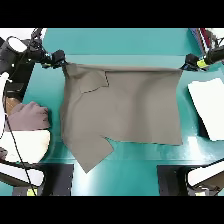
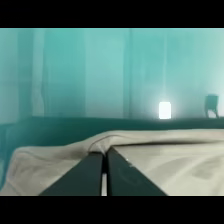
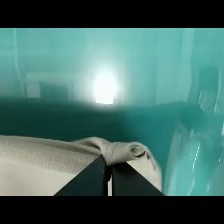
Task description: Fold the shirts.
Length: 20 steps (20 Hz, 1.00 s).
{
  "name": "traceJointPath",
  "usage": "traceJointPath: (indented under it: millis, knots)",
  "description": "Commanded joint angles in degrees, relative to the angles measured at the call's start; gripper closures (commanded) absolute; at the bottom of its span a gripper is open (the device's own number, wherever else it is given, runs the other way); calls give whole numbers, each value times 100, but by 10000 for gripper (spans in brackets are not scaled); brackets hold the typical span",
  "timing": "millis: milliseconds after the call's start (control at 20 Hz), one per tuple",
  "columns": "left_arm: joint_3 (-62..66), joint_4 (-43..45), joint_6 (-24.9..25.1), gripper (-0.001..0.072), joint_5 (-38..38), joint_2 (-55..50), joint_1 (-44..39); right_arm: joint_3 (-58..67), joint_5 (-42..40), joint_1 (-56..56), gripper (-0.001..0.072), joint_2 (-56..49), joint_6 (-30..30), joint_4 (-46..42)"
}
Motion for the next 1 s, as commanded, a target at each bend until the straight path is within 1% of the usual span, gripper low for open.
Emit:
traceJointPath:
  millis: [0,150,200,300,450,500,550,600,650,700,750,800,950]
  knots:
    - [219,90,205,684,-162,-179,7,308,-31,20,695,-170,0,-107]
    - [98,551,214,685,-1443,-177,-44,-566,44,111,695,293,0,-570]
    - [-59,787,212,685,-1641,-177,-92,-953,17,160,695,463,0,-708]
    - [-538,960,210,685,-1729,-177,-177,-1818,-210,258,695,782,0,-743]
    - [-1235,911,129,682,-1469,-177,-299,-2809,-693,426,694,1086,7,-669]
    - [-1357,896,68,582,-1434,-177,-297,-2970,-717,428,605,1123,11,-557]
    - [-1381,920,-7,248,-1436,-177,-278,-2997,-656,426,312,1121,11,-382]
    - [-1368,944,-9,118,-1517,-133,-240,-2990,-584,391,249,1150,9,-245]
    - [-1373,966,-2,167,-1703,-4,-197,-2992,-442,345,249,1241,4,-142]
    - [-1416,1095,26,164,-1897,210,-197,-2999,-260,299,251,1381,-59,-146]
    - [-1637,1403,22,164,-2033,560,-201,-3049,-70,238,251,1600,-164,-177]
    - [-2096,1652,-81,164,-2004,1043,-216,-3233,-59,214,251,1893,-177,-199]
    - [-3980,1650,-483,164,-1786,2660,-216,-3989,-317,94,251,2850,-175,-181]
